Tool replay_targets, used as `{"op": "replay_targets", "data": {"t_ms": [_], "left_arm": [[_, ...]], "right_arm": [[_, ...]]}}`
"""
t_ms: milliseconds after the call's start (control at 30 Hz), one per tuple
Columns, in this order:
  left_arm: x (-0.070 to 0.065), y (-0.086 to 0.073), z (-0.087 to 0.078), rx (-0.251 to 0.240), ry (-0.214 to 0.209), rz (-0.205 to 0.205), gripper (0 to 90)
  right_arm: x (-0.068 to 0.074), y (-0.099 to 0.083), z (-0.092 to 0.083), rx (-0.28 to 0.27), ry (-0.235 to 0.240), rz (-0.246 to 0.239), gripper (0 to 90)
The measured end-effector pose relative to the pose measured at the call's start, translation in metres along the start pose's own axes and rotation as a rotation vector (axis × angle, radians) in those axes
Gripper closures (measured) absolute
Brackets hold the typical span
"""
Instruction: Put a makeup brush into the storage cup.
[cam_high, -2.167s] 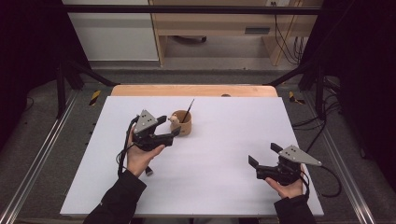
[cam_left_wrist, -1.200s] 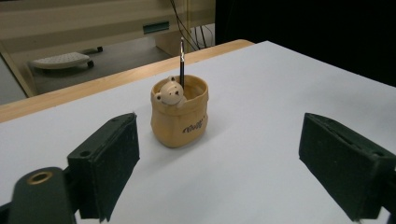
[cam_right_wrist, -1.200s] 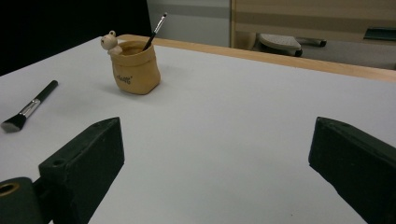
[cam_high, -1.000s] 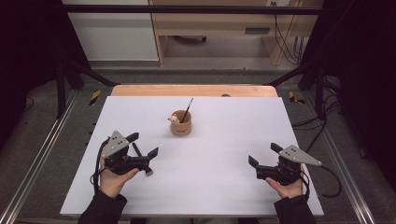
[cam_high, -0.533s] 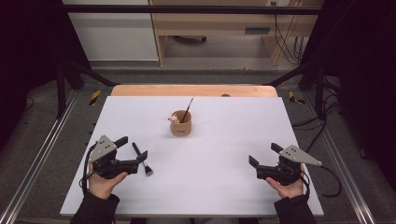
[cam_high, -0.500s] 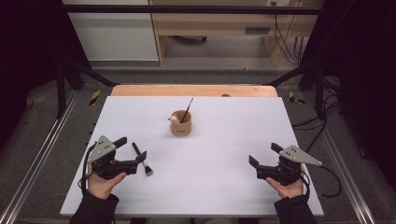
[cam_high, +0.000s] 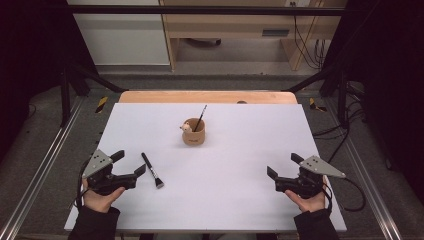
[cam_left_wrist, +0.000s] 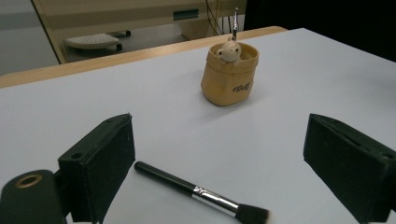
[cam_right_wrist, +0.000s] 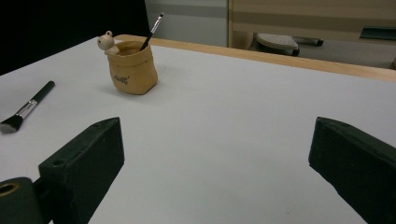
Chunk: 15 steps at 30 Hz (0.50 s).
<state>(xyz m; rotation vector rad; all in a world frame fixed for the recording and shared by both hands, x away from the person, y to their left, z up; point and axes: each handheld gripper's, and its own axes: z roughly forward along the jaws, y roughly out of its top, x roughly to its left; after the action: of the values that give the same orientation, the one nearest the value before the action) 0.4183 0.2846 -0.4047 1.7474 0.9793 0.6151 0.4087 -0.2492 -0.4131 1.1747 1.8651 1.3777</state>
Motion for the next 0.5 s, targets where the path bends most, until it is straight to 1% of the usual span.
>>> {"op": "replay_targets", "data": {"t_ms": [167,267,367,500], "left_arm": [[0.0022,-0.004,0.0004,0.018,0.011,-0.007,6.1],[0.003,-0.0052,0.0011,0.029,0.018,-0.003,5.5],[0.0037,-0.0059,0.0019,0.03,0.023,-0.013,5.2],[0.0049,-0.0066,0.0035,0.04,0.027,-0.013,5.2]], "right_arm": [[0.0002,0.0002,0.0001,0.002,0.001,0.0,4.0],[0.0007,0.0004,0.0005,0.002,0.001,0.0,4.0],[0.0005,0.0003,0.0002,0.001,0.003,0.0,4.1],[0.0004,0.0003,0.0004,0.001,0.003,0.001,4.1]]}}
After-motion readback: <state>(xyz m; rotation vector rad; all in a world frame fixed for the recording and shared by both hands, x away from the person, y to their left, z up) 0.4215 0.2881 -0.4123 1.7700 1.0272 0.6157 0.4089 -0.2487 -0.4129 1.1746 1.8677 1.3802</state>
